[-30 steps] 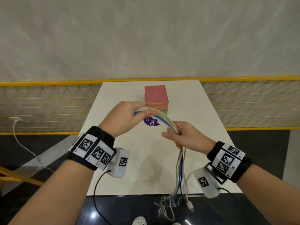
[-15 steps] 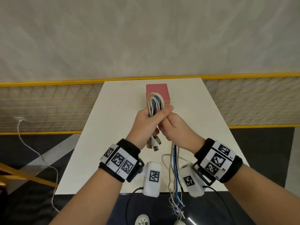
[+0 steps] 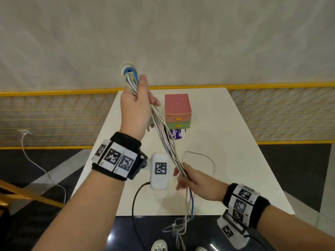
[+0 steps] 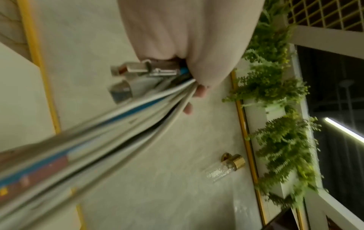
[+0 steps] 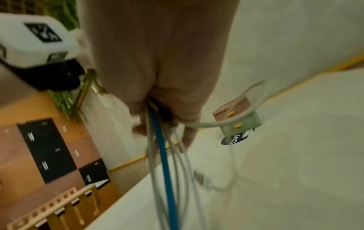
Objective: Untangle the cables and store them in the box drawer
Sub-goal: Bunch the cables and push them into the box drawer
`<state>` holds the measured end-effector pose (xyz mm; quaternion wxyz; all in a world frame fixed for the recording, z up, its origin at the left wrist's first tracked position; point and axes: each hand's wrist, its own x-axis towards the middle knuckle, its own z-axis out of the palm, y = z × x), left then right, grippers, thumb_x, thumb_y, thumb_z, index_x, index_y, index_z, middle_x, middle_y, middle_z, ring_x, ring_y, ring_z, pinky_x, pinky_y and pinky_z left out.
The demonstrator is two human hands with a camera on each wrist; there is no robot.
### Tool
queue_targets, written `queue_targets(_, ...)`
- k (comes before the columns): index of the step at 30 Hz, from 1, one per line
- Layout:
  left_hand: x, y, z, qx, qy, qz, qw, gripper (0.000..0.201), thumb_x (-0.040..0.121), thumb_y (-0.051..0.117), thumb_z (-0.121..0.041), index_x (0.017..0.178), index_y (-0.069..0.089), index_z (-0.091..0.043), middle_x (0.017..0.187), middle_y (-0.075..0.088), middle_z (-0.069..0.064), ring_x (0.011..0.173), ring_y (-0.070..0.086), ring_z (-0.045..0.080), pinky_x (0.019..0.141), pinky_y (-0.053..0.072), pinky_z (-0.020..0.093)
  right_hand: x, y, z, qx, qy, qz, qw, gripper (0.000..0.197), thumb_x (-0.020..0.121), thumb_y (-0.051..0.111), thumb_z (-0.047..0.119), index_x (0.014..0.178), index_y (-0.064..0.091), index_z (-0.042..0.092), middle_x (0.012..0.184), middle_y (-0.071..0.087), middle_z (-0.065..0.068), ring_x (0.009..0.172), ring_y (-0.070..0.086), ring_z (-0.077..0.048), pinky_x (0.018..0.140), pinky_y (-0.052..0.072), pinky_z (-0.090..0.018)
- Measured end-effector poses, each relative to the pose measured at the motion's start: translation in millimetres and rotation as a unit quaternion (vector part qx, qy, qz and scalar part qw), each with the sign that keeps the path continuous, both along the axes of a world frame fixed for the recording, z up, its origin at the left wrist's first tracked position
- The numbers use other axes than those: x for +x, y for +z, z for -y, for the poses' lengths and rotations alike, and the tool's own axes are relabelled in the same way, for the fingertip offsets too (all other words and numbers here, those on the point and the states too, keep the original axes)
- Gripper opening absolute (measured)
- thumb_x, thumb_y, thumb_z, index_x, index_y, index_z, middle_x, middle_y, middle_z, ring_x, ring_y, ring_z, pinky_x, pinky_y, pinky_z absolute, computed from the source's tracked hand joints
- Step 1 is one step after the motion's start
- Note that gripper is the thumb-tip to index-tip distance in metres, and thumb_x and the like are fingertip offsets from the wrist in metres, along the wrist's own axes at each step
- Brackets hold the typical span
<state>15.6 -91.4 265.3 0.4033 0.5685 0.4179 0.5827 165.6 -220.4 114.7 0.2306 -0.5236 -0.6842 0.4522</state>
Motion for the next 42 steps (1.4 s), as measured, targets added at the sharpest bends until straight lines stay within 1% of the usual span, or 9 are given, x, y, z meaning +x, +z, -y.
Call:
queue_targets(5,17,-4,16,0.001,-0.174,0.013,0.985,0.049,0.103,0.042,-0.035,0.057,0.04,-0.016,0.047,0.038,-0.005,0.047,0.051,0.019,0.065,0.057,0.048,-7,41,-24,0.064,-0.06,-0.088,0.992,0.087,0.078,0.071,0.044,0.147,0.02,0.03,0.146,0.04,0.011,0.135,0.035,0.002,0.115,0.03,-0.028)
queue_targets(10,28,3,27,-0.03,-0.183,0.064,0.981,0.042,0.103,0.045,-0.03,0.064,0.037,-0.016,0.053,0.027,0.002,0.04,0.027,0.014,0.04,0.026,0.024,-43,69,-39,0.086,-0.091,-0.242,0.962,0.018,0.094,0.052,0.017,0.108,0.048,0.027,0.082,0.061,-0.006,0.072,0.059,-0.018,0.071,0.049,-0.038)
queue_targets(13,11,18,15,-0.026,-0.165,0.1,0.981,0.039,0.102,0.048,-0.032,0.066,0.04,-0.018,0.05,0.029,-0.004,0.039,0.025,0.011,0.038,0.023,0.023,-46,29,-14,0.046,-0.042,-0.148,0.987,0.019,0.094,0.046,0.03,0.103,0.053,0.045,0.088,0.061,-0.013,0.074,0.057,-0.017,0.075,0.052,-0.04)
queue_targets(17,-11,14,7,-0.041,-0.158,0.07,0.984,0.038,0.099,0.054,-0.033,0.067,0.041,-0.018,0.049,0.028,-0.006,0.039,0.023,0.012,0.038,0.022,0.022,-26,8,-6,-0.021,-0.022,-0.041,0.999,0.015,0.09,0.06,0.031,0.104,0.06,0.027,0.072,0.054,-0.004,0.064,0.054,-0.017,0.075,0.052,-0.044)
queue_targets(21,-4,3,14,-0.053,-0.176,0.023,0.983,0.037,0.097,0.059,-0.029,0.068,0.042,-0.012,0.046,0.028,-0.006,0.037,0.023,0.013,0.038,0.023,0.021,-29,39,-25,0.041,-0.048,-0.164,0.984,0.057,0.079,0.074,0.014,0.123,0.045,0.036,0.1,0.063,0.003,0.098,0.062,-0.013,0.099,0.048,-0.031)
queue_targets(26,0,6,16,-0.071,-0.195,0.049,0.977,0.045,0.095,0.062,-0.026,0.058,0.037,-0.023,0.045,0.027,-0.008,0.035,0.022,0.012,0.037,0.023,0.021,-51,39,-25,0.032,-0.009,-0.167,0.985,0.017,0.098,0.046,0.013,0.093,0.052,-0.002,0.079,0.055,-0.015,0.068,0.053,-0.02,0.069,0.049,-0.025)
queue_targets(30,-30,2,1,-0.131,-0.219,0.009,0.967,0.041,0.095,0.063,-0.025,0.062,0.038,-0.022,0.047,0.026,-0.006,0.036,0.021,0.012,0.036,0.023,0.019,-14,25,-19,-0.045,-0.047,-0.118,0.991,0.03,0.096,0.053,0.025,0.066,0.049,0.019,0.055,0.042,0.006,0.046,0.042,-0.008,0.057,0.05,-0.031)
queue_targets(36,-35,-23,12,-0.211,-0.275,-0.183,0.92,0.031,0.087,0.072,-0.032,0.08,0.047,-0.015,0.048,0.028,-0.006,0.038,0.02,0.011,0.036,0.021,0.018,14,66,-41,-0.031,-0.119,-0.223,0.967,0.038,0.088,0.06,0.034,0.052,0.051,0.029,0.055,0.024,0.004,0.047,0.016,-0.011,0.047,0.013,-0.029)
queue_targets(42,-17,-34,26,-0.2,-0.312,-0.282,0.885,0.036,0.071,0.085,-0.033,0.078,0.055,-0.014,0.053,0.03,-0.001,0.044,0.024,0.013,0.041,0.02,0.023,6,87,-53,0.001,-0.106,-0.127,0.986,0.016,0.092,0.057,0.031,0.081,0.068,0.026,0.057,0.029,-0.001,0.045,0.023,-0.009,0.043,0.02,-0.023)
